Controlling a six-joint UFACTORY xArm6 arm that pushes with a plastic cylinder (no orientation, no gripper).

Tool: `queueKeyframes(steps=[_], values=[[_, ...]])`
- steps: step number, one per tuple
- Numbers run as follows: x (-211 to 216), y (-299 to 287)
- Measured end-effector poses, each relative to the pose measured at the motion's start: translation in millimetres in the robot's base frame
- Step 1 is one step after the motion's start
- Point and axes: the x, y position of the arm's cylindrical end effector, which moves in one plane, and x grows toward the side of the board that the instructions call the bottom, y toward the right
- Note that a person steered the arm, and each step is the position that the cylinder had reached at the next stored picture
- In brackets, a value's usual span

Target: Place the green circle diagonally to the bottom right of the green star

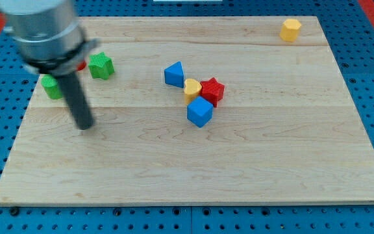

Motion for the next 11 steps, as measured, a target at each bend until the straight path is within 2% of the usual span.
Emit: queueKeyframes(steps=[1,2,3,4,5,6,7,9,11], values=[[-30.5,-82.0],[-67.0,-89.4],[-80.5,-50.9],[-76.5,11.2],[-71.9,14.4],[-99.5,-13.3],[-113.9,5.4],[-43.8,75.1],[-53.3,54.9]])
